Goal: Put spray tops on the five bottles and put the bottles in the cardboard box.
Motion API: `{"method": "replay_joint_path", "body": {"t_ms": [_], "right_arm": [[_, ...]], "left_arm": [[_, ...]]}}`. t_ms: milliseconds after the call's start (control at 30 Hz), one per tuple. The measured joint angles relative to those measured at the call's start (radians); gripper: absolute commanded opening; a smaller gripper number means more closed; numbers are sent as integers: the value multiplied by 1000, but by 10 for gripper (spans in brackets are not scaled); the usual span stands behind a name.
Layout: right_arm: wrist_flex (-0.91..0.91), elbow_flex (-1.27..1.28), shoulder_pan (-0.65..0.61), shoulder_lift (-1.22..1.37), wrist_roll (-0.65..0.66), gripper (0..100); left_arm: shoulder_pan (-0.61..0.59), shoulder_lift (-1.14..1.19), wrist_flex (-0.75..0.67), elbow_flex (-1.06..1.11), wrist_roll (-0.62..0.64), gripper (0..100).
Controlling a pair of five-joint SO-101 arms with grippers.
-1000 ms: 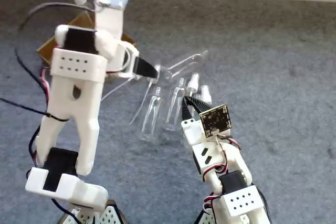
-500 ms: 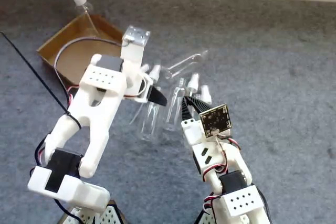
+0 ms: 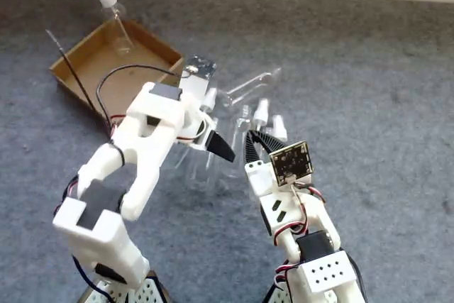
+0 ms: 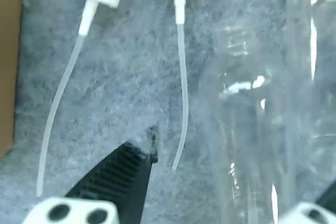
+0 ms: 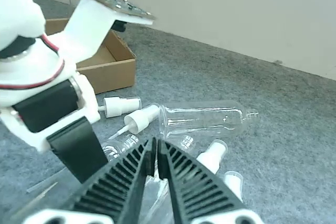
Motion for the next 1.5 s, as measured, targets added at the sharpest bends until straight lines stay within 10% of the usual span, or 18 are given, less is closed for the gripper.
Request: {"method": "replay_joint_path", "body": {"t_ms": [500, 1500], "right_arm": [[0, 2, 0, 0, 0, 5], [0, 2, 0, 0, 0, 5]], "left_arm": [[-23, 143, -9, -110, -3, 248], [-37, 160, 78, -104, -9, 245]]}}
